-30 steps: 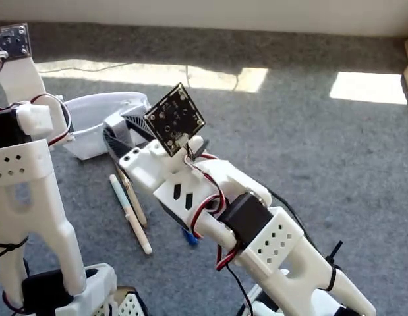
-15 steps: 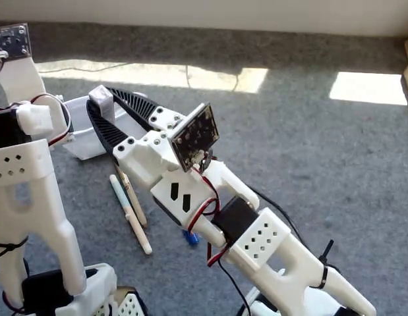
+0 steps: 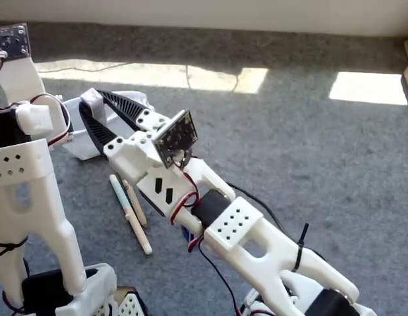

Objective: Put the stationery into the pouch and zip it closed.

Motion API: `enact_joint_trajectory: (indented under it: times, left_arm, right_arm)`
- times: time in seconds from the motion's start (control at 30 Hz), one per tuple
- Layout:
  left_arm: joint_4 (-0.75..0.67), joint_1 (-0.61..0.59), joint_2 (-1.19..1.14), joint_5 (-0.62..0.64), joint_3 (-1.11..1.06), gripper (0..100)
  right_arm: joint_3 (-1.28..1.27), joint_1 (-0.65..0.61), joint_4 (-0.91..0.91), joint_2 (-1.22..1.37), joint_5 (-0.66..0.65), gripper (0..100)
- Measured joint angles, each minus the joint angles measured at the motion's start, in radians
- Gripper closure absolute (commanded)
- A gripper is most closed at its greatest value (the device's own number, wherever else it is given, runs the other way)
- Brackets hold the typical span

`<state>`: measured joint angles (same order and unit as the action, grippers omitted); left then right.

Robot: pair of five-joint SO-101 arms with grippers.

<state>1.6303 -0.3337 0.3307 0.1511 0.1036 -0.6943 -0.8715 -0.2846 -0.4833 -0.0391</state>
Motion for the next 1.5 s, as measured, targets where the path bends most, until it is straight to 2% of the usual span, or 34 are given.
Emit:
enact_joint_trajectory:
  times: [0.3, 0.57, 0.87, 1.1, 1.3, 1.5]
  left_arm:
    - [-0.003, 0.0, 0.0, 0.0, 0.0, 99]
    - [-0.003, 0.0, 0.0, 0.0, 0.0, 99]
    - [-0.003, 0.0, 0.0, 0.0, 0.0, 99]
    - [-0.003, 0.0, 0.0, 0.0, 0.0, 99]
    - [-0.003, 0.0, 0.0, 0.0, 0.0, 99]
    - [-0.003, 0.0, 0.0, 0.0, 0.0, 99]
  right_arm:
    - [0.071, 0.003, -0.014, 0.078, 0.0, 99.0]
    - [0.069, 0.026, -0.14, 0.106, 0.0, 99.0]
    - [0.069, 0.031, -0.149, 0.232, 0.0, 99.0]
    - [0.069, 0.031, -0.147, 0.216, 0.0, 98.1]
    - [0.069, 0.031, 0.04, 0.118, 0.0, 82.1]
    - [0.069, 0.031, 0.152, 0.086, -0.002, 82.3]
